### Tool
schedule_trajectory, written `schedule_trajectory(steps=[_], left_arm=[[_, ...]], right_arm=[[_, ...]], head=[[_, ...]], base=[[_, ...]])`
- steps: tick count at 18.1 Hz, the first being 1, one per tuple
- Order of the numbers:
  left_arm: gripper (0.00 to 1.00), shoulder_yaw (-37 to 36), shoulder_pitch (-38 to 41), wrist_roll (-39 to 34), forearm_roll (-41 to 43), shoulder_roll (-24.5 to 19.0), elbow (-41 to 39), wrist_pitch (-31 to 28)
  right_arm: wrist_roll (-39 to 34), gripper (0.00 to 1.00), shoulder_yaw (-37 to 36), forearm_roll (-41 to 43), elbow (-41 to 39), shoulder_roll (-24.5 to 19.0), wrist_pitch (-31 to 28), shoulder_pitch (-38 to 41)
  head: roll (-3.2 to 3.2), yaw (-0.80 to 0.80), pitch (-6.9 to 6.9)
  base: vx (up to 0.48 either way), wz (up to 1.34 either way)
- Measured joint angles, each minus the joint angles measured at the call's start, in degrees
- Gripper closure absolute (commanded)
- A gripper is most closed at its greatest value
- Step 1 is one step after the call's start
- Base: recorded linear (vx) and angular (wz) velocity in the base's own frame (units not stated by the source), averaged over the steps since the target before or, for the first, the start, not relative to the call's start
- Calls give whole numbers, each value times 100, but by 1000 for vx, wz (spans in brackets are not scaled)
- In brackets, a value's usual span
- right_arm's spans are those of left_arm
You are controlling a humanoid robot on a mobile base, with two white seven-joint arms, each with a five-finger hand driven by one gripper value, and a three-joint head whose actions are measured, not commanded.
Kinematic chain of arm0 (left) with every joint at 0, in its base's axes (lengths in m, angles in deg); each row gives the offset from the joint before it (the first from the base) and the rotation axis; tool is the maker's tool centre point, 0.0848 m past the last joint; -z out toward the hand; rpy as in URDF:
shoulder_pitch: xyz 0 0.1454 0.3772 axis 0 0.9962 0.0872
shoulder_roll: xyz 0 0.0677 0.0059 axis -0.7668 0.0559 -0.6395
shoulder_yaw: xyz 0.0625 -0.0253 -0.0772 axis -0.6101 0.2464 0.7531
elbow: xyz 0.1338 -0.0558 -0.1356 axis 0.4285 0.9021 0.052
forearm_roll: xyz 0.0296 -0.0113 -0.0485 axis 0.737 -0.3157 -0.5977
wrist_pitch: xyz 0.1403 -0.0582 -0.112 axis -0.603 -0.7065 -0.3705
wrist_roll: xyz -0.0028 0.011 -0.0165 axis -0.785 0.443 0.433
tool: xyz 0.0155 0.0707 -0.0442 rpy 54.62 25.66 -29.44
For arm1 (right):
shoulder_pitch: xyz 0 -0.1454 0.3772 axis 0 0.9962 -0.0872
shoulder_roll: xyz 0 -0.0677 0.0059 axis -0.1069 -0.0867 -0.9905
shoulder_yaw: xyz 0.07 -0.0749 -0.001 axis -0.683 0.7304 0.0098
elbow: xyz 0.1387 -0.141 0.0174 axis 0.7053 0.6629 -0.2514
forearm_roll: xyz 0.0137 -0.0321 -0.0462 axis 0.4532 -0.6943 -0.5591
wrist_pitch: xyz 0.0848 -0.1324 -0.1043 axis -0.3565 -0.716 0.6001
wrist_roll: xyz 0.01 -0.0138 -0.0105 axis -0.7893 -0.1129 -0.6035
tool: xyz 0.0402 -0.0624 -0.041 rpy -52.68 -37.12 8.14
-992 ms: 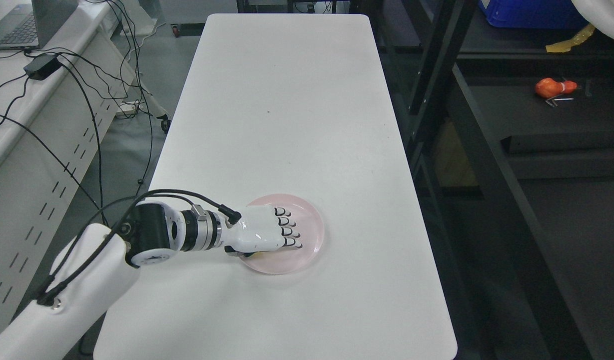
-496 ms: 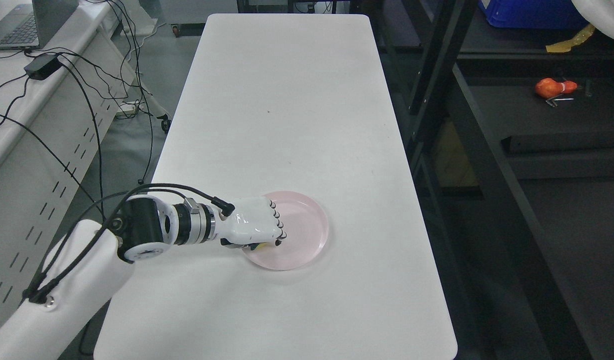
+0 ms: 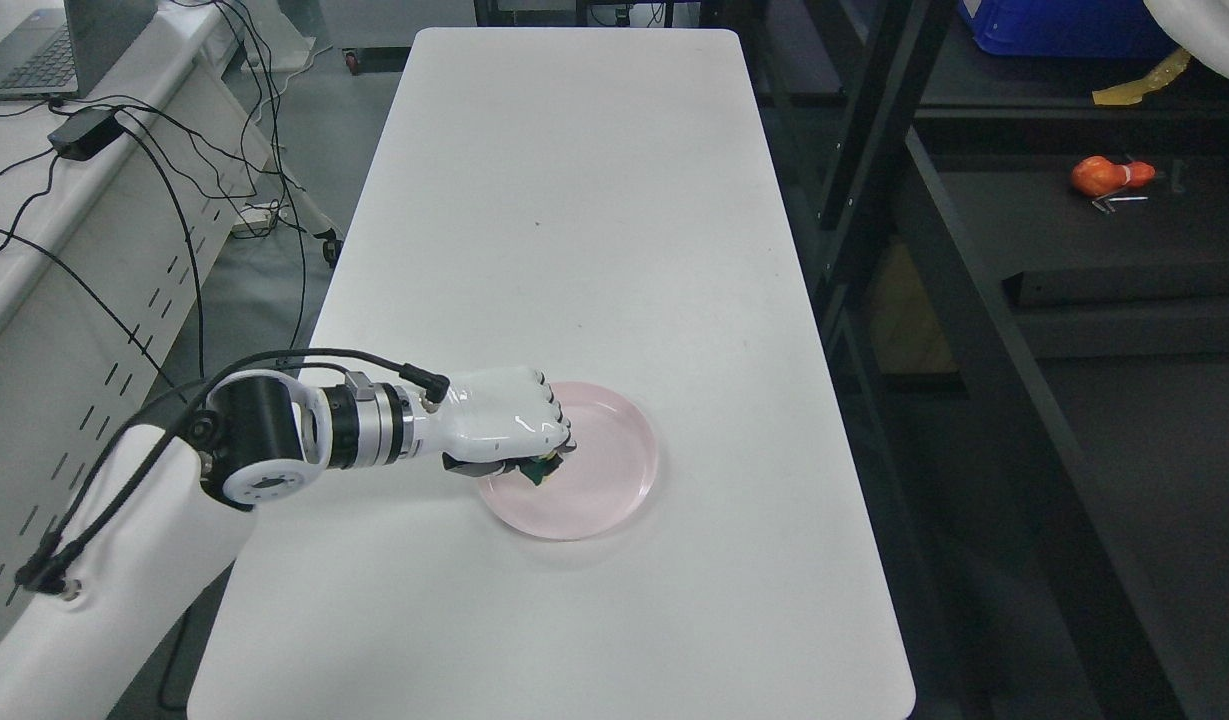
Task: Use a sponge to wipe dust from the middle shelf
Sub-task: 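Lower the left hand onto the green-yellow sponge and close fingers around it, then lift the sponge off the plate with the left hand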
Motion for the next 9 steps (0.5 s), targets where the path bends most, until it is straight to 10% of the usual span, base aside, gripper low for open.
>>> schedule_trajectory(steps=[9], left_arm=[[100, 1846, 1002, -322, -2669, 1153, 66, -1048]], right_arm=[[-4, 0, 0, 0, 0, 0, 6, -2]], head=[[0, 0, 0]], base=[[-25, -73]])
